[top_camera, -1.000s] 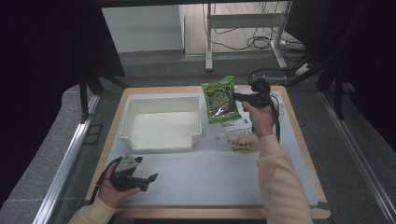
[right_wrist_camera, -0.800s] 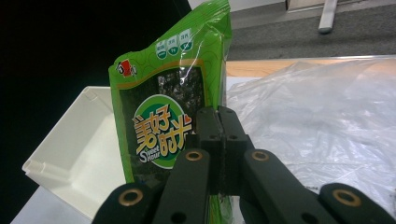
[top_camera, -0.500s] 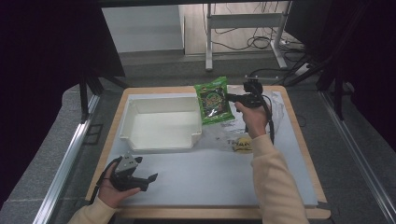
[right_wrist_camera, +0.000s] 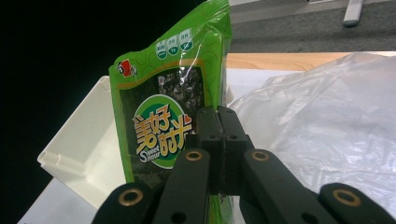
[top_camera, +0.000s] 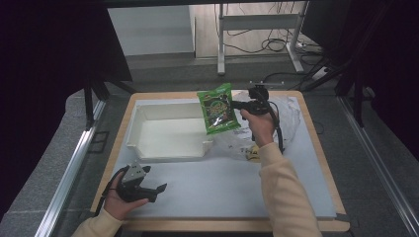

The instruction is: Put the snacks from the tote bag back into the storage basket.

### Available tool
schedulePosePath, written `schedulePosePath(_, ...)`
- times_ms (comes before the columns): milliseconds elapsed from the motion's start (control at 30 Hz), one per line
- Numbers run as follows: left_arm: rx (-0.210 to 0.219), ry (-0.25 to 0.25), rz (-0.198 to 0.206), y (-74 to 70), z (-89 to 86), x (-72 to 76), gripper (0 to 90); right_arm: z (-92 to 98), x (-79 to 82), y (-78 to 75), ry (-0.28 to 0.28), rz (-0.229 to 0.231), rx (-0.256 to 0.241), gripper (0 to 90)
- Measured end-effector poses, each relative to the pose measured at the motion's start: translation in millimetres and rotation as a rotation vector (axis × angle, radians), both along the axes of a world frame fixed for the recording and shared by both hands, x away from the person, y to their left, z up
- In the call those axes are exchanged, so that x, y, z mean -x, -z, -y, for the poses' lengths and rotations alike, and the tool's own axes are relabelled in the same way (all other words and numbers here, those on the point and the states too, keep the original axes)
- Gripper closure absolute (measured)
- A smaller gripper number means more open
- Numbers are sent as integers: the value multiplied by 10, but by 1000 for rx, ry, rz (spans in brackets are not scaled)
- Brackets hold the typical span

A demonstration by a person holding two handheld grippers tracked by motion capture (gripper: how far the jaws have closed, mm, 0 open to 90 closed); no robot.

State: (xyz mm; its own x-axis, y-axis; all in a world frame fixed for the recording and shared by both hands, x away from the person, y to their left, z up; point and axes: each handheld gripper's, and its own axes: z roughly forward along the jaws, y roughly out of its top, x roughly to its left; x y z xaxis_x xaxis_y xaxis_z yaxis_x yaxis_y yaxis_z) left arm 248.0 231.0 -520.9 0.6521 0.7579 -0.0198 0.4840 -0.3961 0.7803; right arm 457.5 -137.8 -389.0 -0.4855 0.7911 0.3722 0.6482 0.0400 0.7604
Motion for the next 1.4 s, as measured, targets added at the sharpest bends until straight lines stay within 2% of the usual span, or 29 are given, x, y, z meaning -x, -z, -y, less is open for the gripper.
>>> schedulePosePath(400, -1, 1, -2, 2, 0, 0, 122, -196, 21, 15, -46, 2, -11, 900)
schedulePosePath(1400, -4, 3, -2, 0, -3, 1, 122, -546, 21, 80, -104, 0, -35, 899)
